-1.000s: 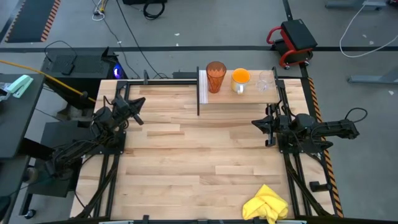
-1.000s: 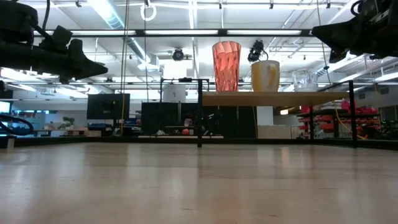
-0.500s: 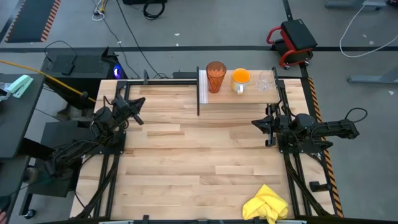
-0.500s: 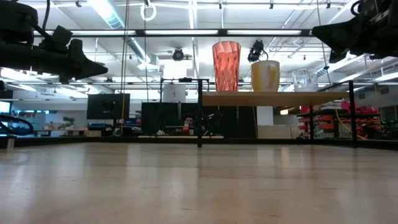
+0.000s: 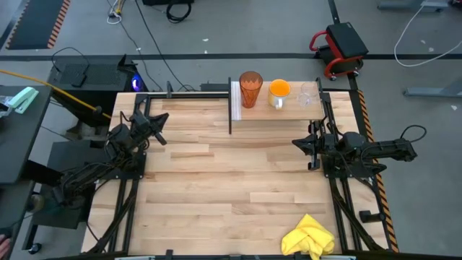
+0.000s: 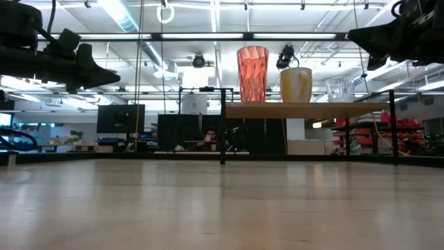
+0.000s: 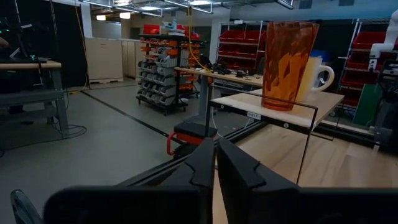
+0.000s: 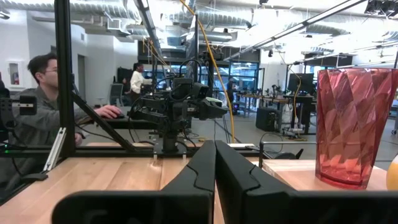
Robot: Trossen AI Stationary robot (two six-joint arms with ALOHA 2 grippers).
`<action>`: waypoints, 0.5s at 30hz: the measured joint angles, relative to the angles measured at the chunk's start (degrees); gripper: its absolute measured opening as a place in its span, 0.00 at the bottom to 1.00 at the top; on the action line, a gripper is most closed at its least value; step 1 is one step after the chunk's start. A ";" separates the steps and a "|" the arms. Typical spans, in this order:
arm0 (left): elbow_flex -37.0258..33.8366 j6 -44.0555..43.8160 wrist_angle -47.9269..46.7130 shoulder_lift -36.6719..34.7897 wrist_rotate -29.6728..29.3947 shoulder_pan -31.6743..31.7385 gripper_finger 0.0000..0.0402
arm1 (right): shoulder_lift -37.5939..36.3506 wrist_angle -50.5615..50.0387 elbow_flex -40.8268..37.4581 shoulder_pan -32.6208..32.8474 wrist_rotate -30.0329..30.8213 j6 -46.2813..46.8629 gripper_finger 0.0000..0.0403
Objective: Stack small to large cups/mugs on shelf
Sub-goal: Return to Home Position
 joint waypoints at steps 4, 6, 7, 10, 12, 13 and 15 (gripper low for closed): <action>0.01 0.00 0.01 0.00 0.00 0.01 0.06 | 0.00 0.00 0.00 0.00 0.01 0.00 0.03; 0.01 -0.01 0.00 0.00 0.00 0.01 0.07 | -0.01 0.01 0.00 0.02 0.01 0.00 0.03; 0.02 0.02 0.00 0.00 0.00 0.00 0.07 | 0.00 0.01 0.00 0.00 0.00 0.00 0.03; 0.00 0.00 0.00 0.00 0.00 0.02 0.08 | 0.00 0.02 0.00 0.02 0.02 0.00 0.03; 0.02 0.01 0.00 0.00 0.00 0.00 0.09 | 0.00 0.00 0.00 0.01 0.01 -0.01 0.03; 0.02 -0.02 0.00 0.00 0.00 0.00 0.09 | 0.00 0.00 0.00 0.02 0.02 0.00 0.03; 0.02 0.01 0.01 0.00 -0.01 0.01 0.09 | 0.00 0.00 0.00 0.00 0.01 0.00 0.03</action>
